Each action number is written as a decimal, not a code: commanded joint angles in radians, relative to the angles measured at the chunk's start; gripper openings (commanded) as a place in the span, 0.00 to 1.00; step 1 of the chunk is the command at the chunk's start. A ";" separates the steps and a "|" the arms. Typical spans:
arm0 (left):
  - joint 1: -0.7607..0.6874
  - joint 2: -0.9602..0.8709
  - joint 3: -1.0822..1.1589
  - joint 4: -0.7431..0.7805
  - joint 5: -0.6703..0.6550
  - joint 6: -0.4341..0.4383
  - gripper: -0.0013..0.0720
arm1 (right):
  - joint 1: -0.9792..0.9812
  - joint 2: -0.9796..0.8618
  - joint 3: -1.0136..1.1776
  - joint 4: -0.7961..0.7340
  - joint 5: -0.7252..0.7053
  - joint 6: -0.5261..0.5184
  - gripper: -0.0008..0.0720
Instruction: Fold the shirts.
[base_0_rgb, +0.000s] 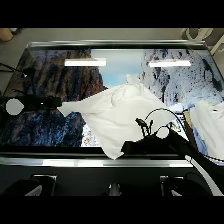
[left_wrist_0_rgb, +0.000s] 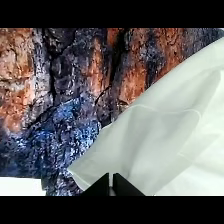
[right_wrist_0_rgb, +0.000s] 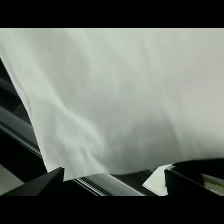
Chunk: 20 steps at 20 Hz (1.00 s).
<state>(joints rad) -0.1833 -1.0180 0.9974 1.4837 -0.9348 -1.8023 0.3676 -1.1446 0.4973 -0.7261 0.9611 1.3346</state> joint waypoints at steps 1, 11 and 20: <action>0.001 0.001 0.000 0.000 0.002 0.000 0.06 | 0.017 -0.024 -0.003 0.018 -0.090 0.074 0.97; 0.001 0.006 0.014 -0.004 0.018 0.000 0.06 | 0.015 -0.035 0.024 0.040 -0.102 -0.127 0.03; 0.003 0.243 0.693 0.045 0.282 -0.005 0.05 | 0.015 0.337 1.085 -1.226 0.151 -0.111 0.03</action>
<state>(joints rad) -0.1806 -0.8513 1.4467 1.4956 -0.7998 -1.8027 0.3817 -0.9195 1.2201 -1.4837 1.0874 1.1908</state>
